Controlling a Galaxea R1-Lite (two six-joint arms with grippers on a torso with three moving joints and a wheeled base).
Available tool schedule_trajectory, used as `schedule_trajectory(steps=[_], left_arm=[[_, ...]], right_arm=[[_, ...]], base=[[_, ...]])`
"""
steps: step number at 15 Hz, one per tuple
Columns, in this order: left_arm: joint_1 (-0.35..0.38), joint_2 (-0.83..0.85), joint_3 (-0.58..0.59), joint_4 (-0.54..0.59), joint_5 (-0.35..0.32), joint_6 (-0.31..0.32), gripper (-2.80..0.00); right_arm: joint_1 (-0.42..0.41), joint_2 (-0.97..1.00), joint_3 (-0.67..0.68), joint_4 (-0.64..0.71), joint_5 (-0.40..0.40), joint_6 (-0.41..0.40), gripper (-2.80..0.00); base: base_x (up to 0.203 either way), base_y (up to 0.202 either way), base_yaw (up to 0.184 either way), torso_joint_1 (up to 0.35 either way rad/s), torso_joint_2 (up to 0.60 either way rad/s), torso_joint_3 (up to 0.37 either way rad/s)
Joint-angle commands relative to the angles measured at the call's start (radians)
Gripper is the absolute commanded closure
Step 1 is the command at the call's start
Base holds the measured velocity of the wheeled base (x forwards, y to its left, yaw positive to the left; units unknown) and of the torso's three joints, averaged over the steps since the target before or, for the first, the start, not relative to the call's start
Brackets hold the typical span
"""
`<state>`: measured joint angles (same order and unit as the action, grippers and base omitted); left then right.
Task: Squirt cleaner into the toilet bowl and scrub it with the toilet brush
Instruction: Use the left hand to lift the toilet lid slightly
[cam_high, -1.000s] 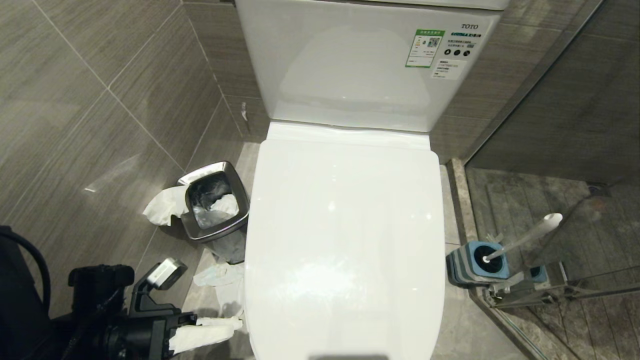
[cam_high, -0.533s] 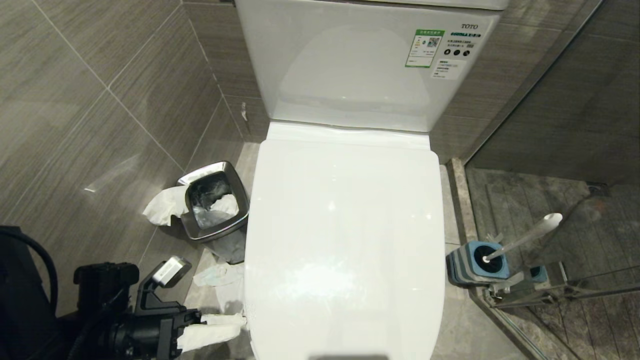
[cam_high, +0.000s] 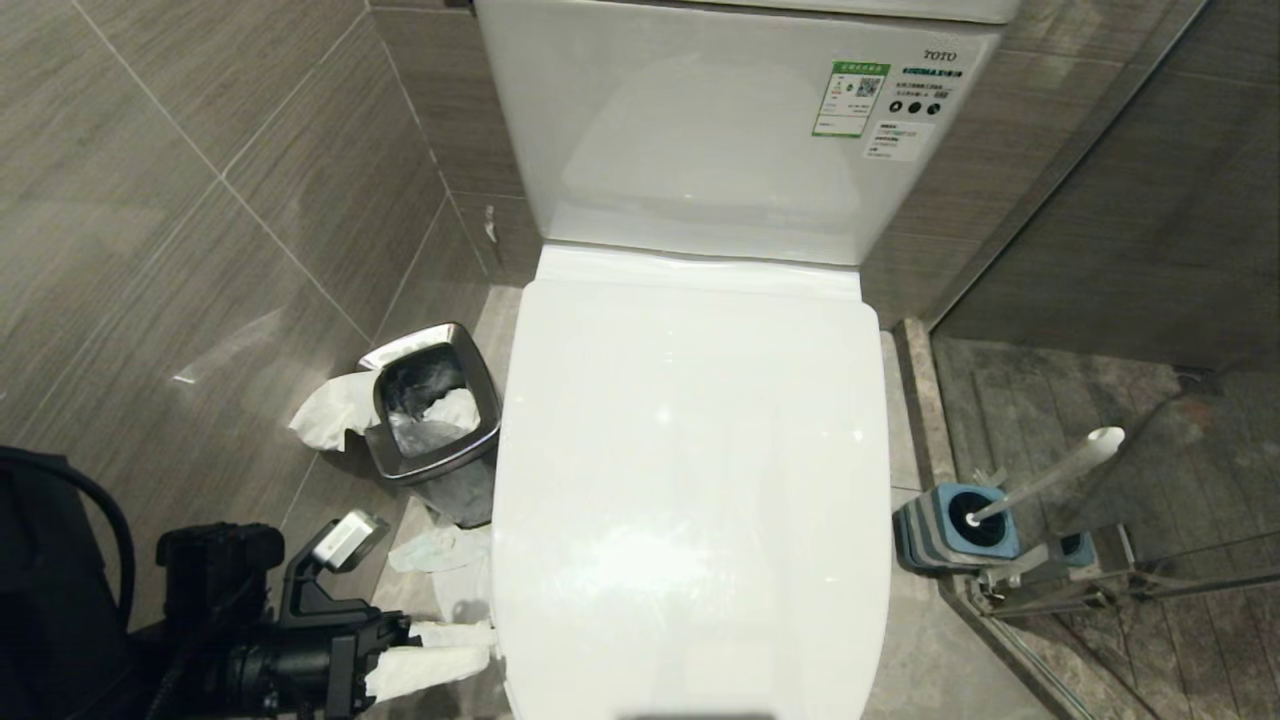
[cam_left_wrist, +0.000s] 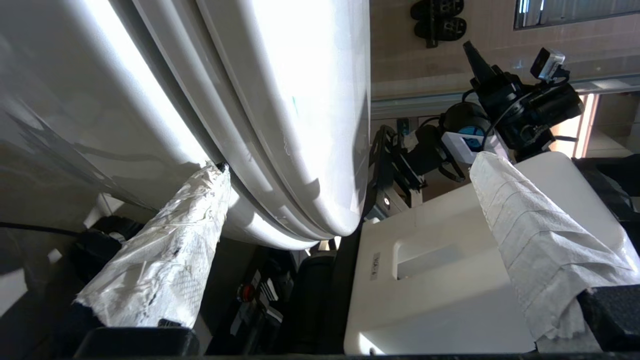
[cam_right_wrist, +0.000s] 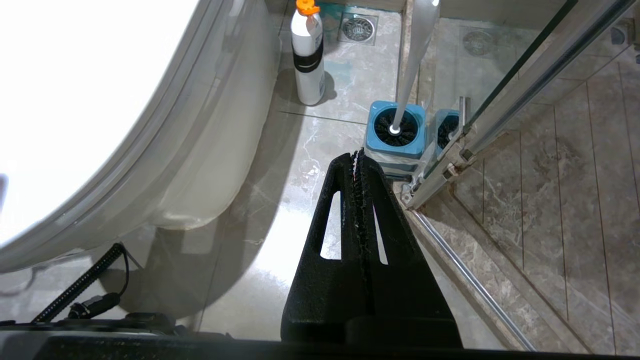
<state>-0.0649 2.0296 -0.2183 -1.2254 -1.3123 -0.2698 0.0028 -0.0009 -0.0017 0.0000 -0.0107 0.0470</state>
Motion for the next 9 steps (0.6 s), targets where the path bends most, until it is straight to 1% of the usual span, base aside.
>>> schedule_trajectory(steps=[1,3,6,9], left_arm=[[-0.001,0.015,0.002,-0.006,0.001,0.0,-2.8],[-0.013,0.011,0.005,-0.008,0.005,0.001,-2.8],[-0.039,-0.003,0.008,-0.013,0.053,0.003,-2.8],[-0.077,-0.018,0.02,-0.023,0.065,0.004,-2.8]], right_arm=[[0.0,0.001,0.0,0.0,0.0,0.001,0.0],[0.0,0.001,0.0,0.0,0.0,0.001,0.0],[0.0,0.001,0.0,0.0,0.0,0.001,0.0],[0.0,0.001,0.0,0.0,0.0,0.001,0.0]], base=[[0.0,0.0,0.0,0.0,0.0,0.0],[0.0,0.0,0.0,0.0,0.0,0.0],[0.0,0.0,0.0,0.0,0.0,0.0],[0.0,0.0,0.0,0.0,0.0,0.0]])
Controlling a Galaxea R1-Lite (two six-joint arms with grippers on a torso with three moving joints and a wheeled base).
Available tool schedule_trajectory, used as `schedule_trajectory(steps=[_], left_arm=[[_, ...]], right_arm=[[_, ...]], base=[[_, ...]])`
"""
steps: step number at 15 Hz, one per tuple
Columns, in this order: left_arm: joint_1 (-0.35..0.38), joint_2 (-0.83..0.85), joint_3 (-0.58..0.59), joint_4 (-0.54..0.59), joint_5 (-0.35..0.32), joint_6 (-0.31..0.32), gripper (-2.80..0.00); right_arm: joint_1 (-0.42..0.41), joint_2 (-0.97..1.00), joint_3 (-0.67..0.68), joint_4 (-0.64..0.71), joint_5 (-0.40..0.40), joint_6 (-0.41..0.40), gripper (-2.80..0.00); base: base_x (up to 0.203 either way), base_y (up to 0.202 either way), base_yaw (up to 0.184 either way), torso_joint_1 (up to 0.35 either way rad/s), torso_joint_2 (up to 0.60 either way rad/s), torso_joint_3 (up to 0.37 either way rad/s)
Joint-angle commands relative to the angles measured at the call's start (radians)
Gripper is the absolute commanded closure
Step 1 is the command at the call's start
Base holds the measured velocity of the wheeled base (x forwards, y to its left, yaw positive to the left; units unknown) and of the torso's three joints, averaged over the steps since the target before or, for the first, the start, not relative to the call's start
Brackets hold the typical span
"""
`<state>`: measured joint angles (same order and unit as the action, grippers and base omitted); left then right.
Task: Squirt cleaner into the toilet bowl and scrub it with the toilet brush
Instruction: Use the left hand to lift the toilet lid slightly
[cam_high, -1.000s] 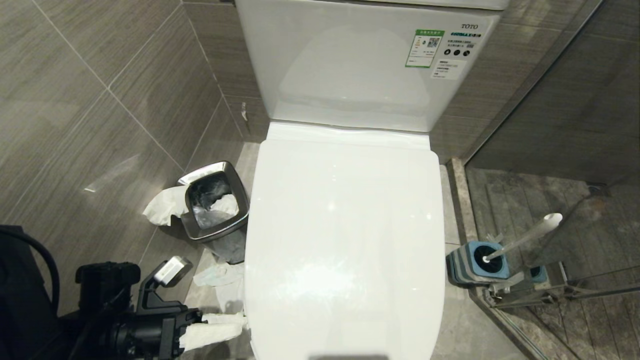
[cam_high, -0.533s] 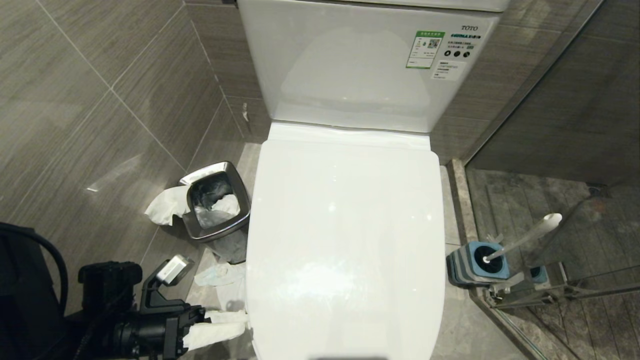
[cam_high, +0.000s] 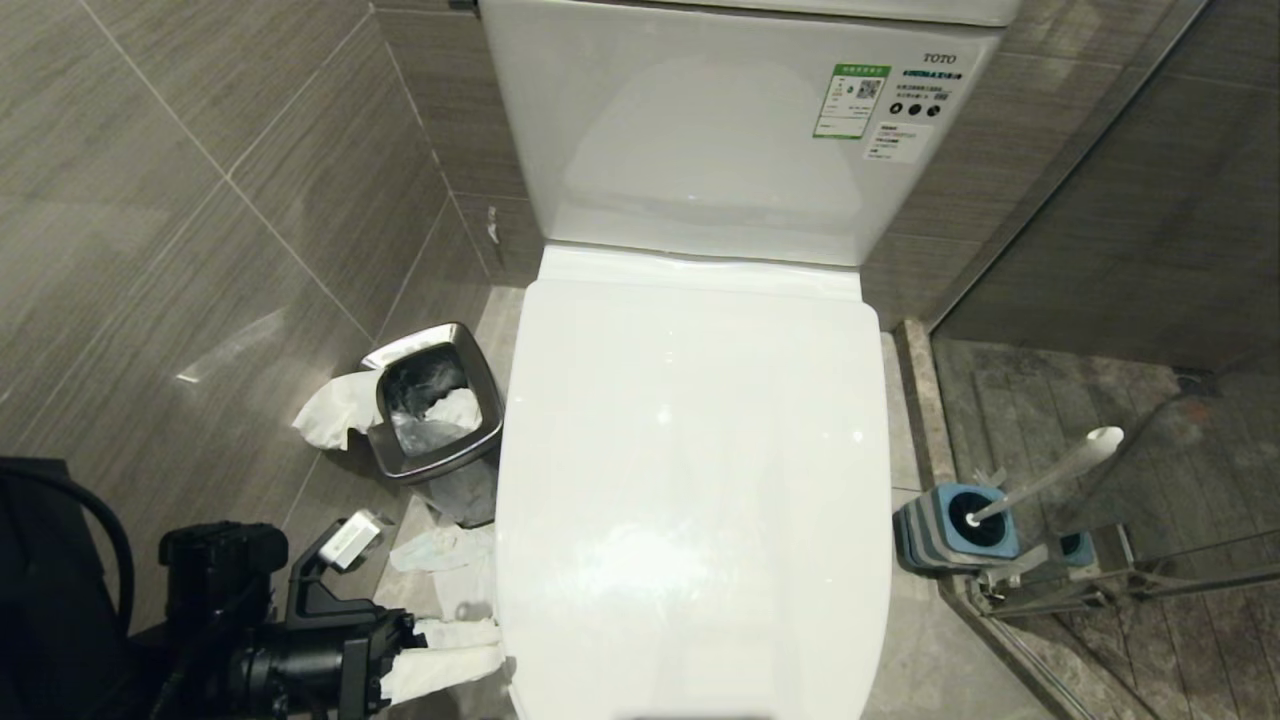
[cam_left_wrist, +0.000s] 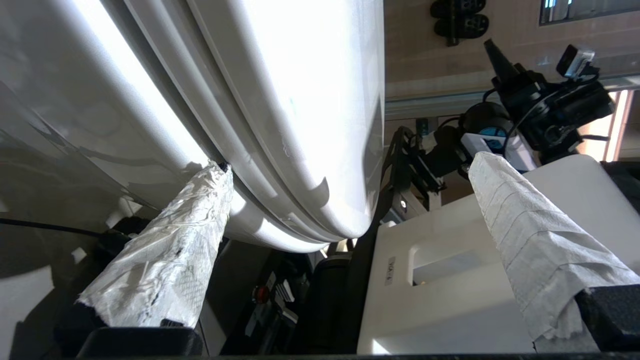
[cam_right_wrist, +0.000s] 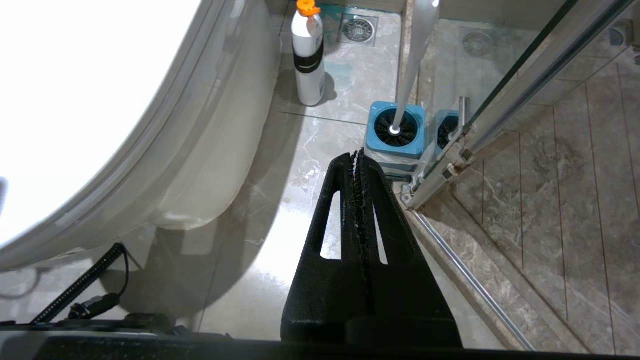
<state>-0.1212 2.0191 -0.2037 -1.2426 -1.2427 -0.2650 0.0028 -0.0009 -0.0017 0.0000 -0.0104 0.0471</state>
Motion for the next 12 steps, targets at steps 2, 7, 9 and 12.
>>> schedule_trajectory(steps=[2,7,9,12], left_arm=[[-0.057,-0.017,0.008,-0.008,0.019,-0.002,-2.8],[-0.138,-0.025,0.044,-0.052,0.068,-0.003,-2.8],[-0.143,-0.024,0.051,-0.061,0.071,-0.01,-2.8],[-0.143,-0.036,0.075,-0.064,0.067,-0.025,-2.8]], right_arm=[[0.0,0.001,0.0,0.0,0.0,0.0,0.0],[0.0,0.001,0.0,0.0,0.0,0.0,0.0],[0.0,0.001,0.0,0.0,0.0,0.0,0.0],[0.0,0.001,0.0,0.0,0.0,0.0,0.0]], base=[[0.0,0.0,0.0,0.0,0.0,0.0],[0.0,0.0,0.0,0.0,0.0,0.0],[0.0,0.0,0.0,0.0,0.0,0.0],[0.0,0.0,0.0,0.0,0.0,0.0]])
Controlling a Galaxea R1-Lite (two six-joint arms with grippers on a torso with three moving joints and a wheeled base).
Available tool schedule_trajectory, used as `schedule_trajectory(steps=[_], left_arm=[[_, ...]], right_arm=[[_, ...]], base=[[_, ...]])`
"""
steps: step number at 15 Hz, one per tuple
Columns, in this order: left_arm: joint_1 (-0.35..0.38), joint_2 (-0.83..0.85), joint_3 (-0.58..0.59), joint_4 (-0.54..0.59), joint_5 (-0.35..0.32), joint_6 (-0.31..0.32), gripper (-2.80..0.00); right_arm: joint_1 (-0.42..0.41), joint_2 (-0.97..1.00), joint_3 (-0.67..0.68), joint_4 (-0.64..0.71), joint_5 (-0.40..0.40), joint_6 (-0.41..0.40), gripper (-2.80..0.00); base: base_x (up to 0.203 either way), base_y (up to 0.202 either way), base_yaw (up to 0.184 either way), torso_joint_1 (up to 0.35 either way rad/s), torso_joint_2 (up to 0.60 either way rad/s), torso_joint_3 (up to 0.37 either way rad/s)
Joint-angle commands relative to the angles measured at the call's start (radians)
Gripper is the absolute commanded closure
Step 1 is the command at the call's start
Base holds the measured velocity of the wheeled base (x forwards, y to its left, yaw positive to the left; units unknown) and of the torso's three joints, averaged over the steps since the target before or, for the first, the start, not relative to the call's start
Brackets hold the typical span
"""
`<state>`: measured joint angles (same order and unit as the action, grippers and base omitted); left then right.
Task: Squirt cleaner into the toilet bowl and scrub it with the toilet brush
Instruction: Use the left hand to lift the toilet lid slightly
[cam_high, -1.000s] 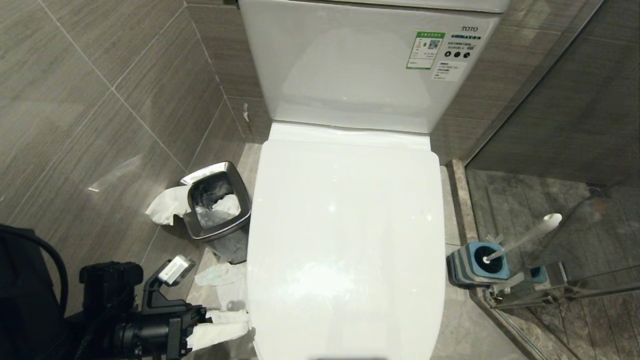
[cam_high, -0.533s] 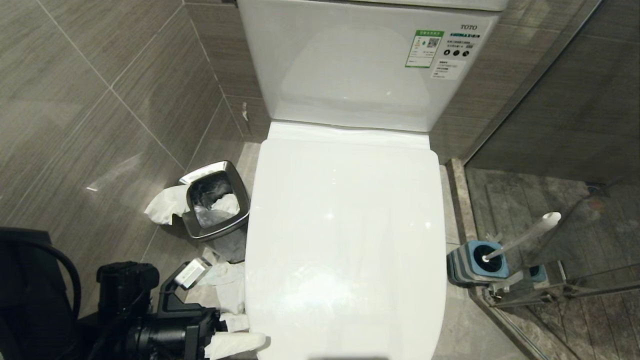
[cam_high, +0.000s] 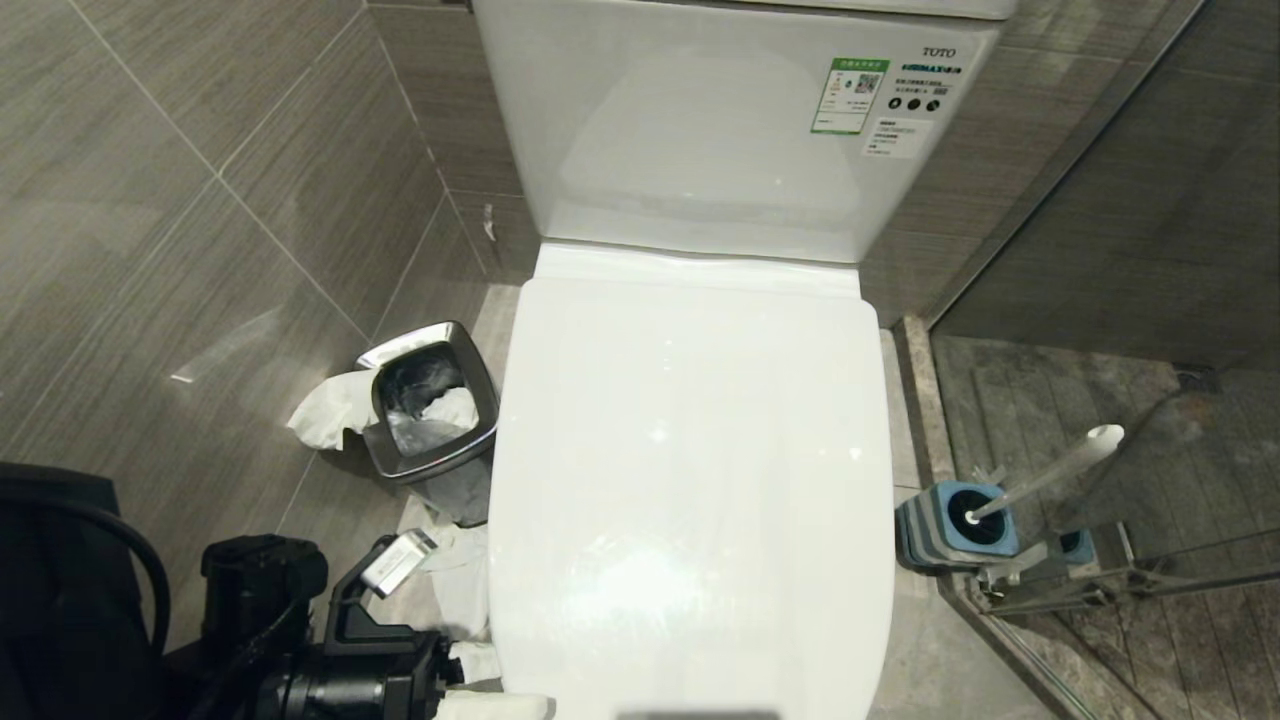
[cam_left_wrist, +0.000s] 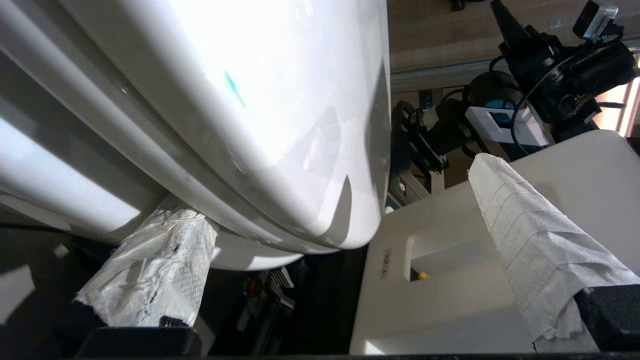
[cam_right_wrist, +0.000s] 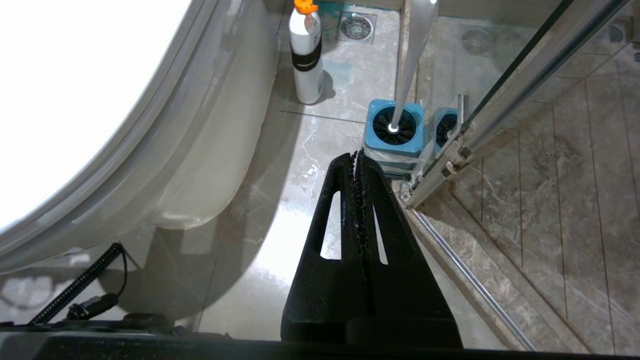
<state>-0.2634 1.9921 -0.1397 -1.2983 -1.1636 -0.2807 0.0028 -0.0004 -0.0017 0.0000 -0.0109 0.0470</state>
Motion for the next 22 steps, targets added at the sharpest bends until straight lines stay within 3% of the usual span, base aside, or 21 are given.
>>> schedule_trajectory(steps=[1,3,6,8,9,11,14,19,22], left_arm=[[-0.005,-0.016,0.017,-0.009,-0.014,-0.02,-2.8],[-0.022,-0.046,0.017,-0.011,-0.013,-0.062,-2.8],[-0.058,-0.099,-0.011,-0.057,-0.004,-0.248,-2.8],[-0.109,-0.108,-0.023,-0.164,0.051,-0.37,-2.8],[-0.147,-0.095,-0.028,-0.224,0.11,-0.417,-2.8],[-0.195,-0.082,-0.047,-0.232,0.183,-0.455,-2.8],[-0.199,-0.118,-0.029,-0.232,0.176,-0.475,-2.8],[-0.245,-0.27,0.034,-0.232,0.175,-0.613,-2.8],[-0.248,-0.329,0.082,-0.232,0.176,-0.632,-2.8]], right_arm=[[0.0,0.0,0.0,0.0,0.0,0.001,0.0],[0.0,0.0,0.0,0.0,0.0,0.001,0.0],[0.0,0.0,0.0,0.0,0.0,0.001,0.0],[0.0,0.0,0.0,0.0,0.0,0.001,0.0],[0.0,0.0,0.0,0.0,0.0,0.001,0.0],[0.0,0.0,0.0,0.0,0.0,0.001,0.0],[0.0,0.0,0.0,0.0,0.0,0.001,0.0],[0.0,0.0,0.0,0.0,0.0,0.001,0.0],[0.0,0.0,0.0,0.0,0.0,0.001,0.0]], base=[[0.0,0.0,0.0,0.0,0.0,0.0],[0.0,0.0,0.0,0.0,0.0,0.0],[0.0,0.0,0.0,0.0,0.0,0.0],[0.0,0.0,0.0,0.0,0.0,0.0],[0.0,0.0,0.0,0.0,0.0,0.0],[0.0,0.0,0.0,0.0,0.0,0.0],[0.0,0.0,0.0,0.0,0.0,0.0],[0.0,0.0,0.0,0.0,0.0,0.0],[0.0,0.0,0.0,0.0,0.0,0.0]])
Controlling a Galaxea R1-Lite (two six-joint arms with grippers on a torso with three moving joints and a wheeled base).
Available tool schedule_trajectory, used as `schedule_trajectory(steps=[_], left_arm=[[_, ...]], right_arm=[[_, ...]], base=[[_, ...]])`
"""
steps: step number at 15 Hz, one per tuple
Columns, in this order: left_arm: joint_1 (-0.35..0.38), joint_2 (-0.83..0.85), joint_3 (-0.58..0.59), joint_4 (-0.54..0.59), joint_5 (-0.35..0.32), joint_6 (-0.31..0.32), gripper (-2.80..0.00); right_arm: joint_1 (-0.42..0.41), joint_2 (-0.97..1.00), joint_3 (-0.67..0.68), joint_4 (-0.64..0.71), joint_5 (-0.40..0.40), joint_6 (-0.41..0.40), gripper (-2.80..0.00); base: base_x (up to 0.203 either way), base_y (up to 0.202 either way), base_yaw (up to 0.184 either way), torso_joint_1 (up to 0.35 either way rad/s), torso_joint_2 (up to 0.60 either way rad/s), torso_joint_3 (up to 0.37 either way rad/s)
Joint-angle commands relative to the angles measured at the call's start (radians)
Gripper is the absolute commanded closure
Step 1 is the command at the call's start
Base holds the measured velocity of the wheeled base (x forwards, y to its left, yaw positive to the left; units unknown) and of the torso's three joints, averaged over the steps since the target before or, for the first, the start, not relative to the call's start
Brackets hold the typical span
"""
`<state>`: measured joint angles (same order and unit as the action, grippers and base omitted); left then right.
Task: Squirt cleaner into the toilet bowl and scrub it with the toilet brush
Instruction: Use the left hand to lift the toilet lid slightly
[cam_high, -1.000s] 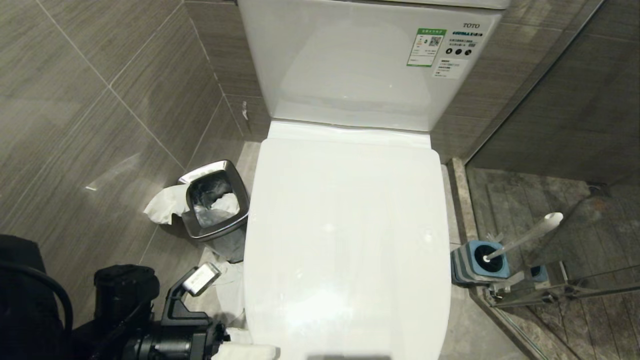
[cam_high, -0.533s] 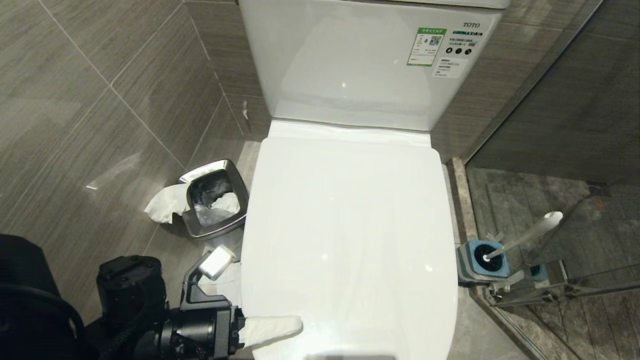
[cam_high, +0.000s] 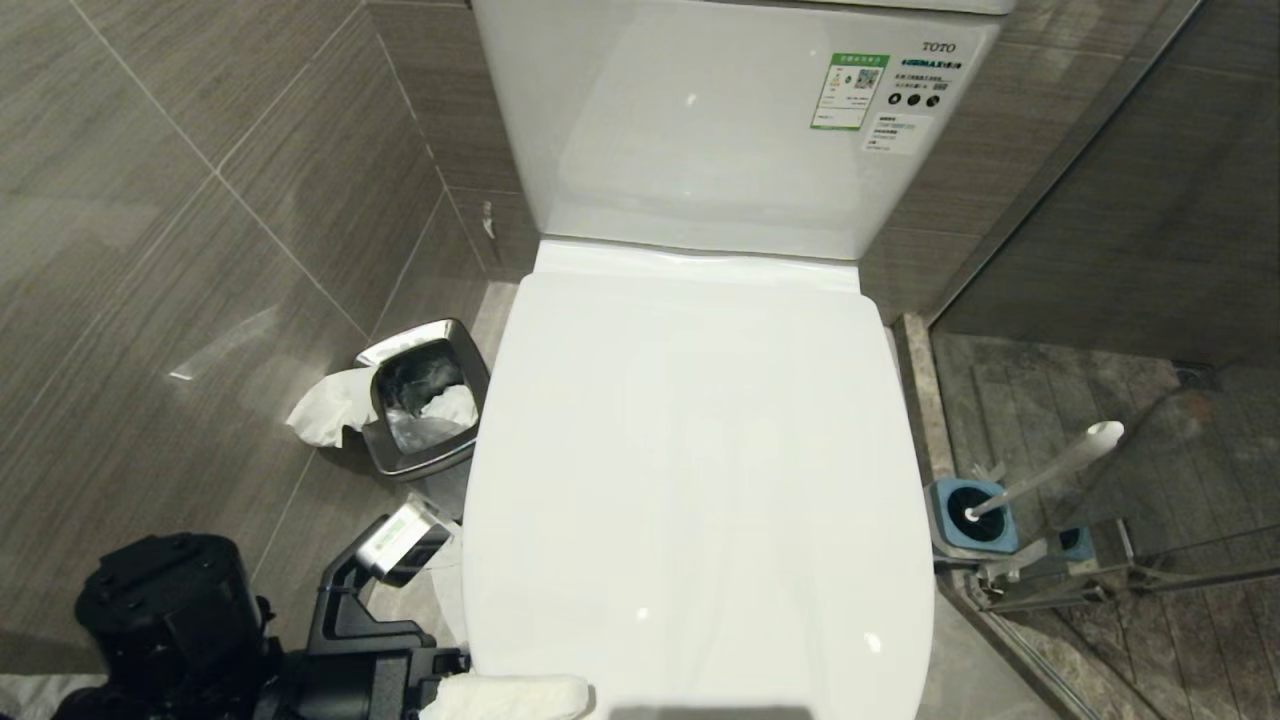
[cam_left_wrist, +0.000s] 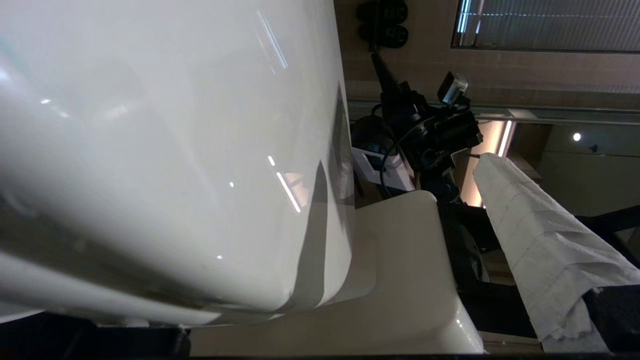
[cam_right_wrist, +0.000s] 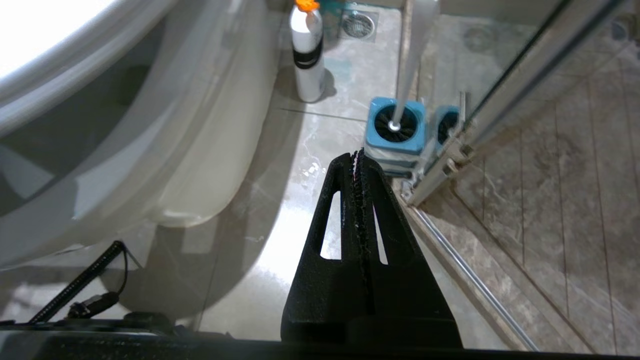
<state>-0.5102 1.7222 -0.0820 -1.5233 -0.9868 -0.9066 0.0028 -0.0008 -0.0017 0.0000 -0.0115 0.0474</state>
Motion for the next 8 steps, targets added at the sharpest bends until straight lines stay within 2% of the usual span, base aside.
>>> schedule_trajectory(steps=[1,8], left_arm=[[-0.002,-0.074,0.037,-0.007,-0.001,-0.007,-2.8],[-0.016,-0.087,0.031,-0.007,0.007,-0.001,-2.8]], right_arm=[[0.0,0.001,0.0,0.0,0.001,0.0,0.0],[0.0,0.001,0.0,0.0,0.001,0.0,0.0]], base=[[0.0,0.0,0.0,0.0,0.0,0.0],[0.0,0.0,0.0,0.0,0.0,0.0]])
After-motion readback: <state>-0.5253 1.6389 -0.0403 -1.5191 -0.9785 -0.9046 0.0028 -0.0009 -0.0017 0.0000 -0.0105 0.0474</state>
